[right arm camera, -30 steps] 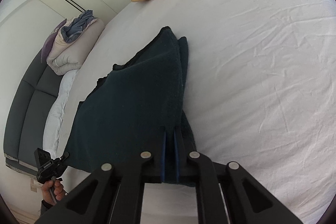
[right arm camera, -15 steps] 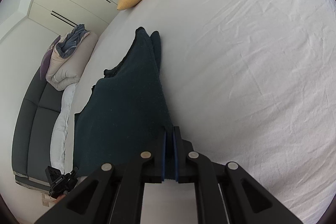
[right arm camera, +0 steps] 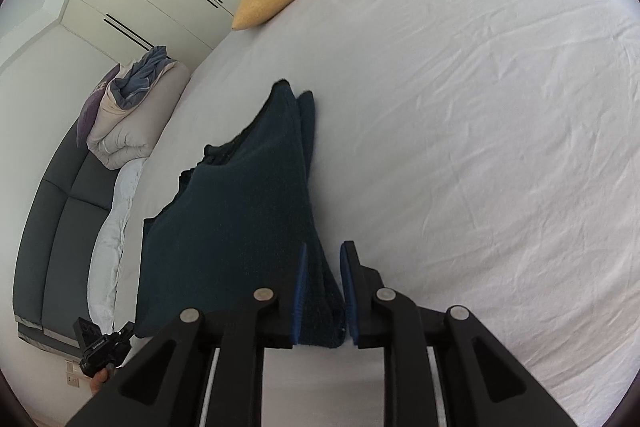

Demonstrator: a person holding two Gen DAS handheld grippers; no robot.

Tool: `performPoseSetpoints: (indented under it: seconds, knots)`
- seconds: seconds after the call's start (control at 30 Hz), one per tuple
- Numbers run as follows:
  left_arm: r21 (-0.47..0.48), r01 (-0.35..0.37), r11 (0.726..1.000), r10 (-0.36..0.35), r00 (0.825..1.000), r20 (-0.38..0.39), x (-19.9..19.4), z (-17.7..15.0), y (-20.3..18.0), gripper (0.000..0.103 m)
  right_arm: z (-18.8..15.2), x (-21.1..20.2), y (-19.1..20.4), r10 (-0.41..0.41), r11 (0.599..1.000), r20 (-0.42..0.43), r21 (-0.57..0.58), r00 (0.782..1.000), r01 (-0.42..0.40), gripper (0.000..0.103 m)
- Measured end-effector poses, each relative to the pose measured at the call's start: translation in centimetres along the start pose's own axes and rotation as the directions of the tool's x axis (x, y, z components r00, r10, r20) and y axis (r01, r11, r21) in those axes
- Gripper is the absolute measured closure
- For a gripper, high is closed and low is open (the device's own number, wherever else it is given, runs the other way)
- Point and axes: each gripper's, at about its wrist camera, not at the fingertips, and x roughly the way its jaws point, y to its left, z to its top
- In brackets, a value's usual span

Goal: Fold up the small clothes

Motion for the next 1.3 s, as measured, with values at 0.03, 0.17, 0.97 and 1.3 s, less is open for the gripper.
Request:
performPoseSetpoints:
  seconds: [0.03, 0.17, 0.97, 1.3]
  knots:
    - [0.024, -0.004, 1.0, 0.003, 1.0, 0.021, -0.6, 0.7, -0.8, 0.096, 0.7, 0.2, 1.0, 0.013, 1.0, 0.002, -0.026, 1.0, -0.013, 0.082]
    - [0.168, 0.025, 0.985, -0.037, 0.997, 0.068, 0.0, 4.1, -7.0, 0.096, 2.9, 3.5, 7.8, 0.079, 0.984, -0.053, -0.158, 0.995, -0.086, 0.082]
    - [0.22, -0.048, 0.974, 0.053, 0.998, -0.017, 14.4, 5.3, -7.5, 0.096, 11.0, 12.4, 5.5, -0.05, 0.995, 0.103, 0.094, 0.993, 0.041, 0.085]
    - [0.186, -0.031, 0.982, 0.032, 0.999, 0.0, 13.5, 4.4, -5.9, 0.096, 6.2, 16.8, 7.4, 0.033, 0.999, -0.096, 0.002, 0.995, -0.033, 0.096]
